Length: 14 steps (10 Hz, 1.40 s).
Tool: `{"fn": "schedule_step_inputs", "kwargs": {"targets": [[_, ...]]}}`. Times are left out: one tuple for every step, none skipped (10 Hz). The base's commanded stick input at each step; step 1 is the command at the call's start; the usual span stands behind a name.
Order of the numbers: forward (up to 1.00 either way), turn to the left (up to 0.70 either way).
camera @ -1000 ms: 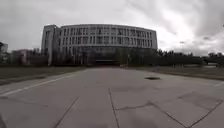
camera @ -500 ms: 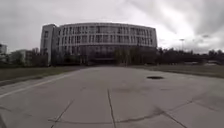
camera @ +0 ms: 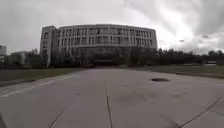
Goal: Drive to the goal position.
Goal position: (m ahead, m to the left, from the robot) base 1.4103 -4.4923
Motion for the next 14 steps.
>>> {"fn": "schedule_step_inputs", "kwargs": {"targets": [[0.7,0.0],[0.7,0.0],[0.7,0.0],[0.7,0.0],[0.7,0.0],[0.7,0.0],[0.7,0.0],[0.7,0.0],[0.7,0.0],[0.7,0.0],[0.7,0.0],[0.7,0.0],[0.7,0.0],[0.7,0.0]]}}
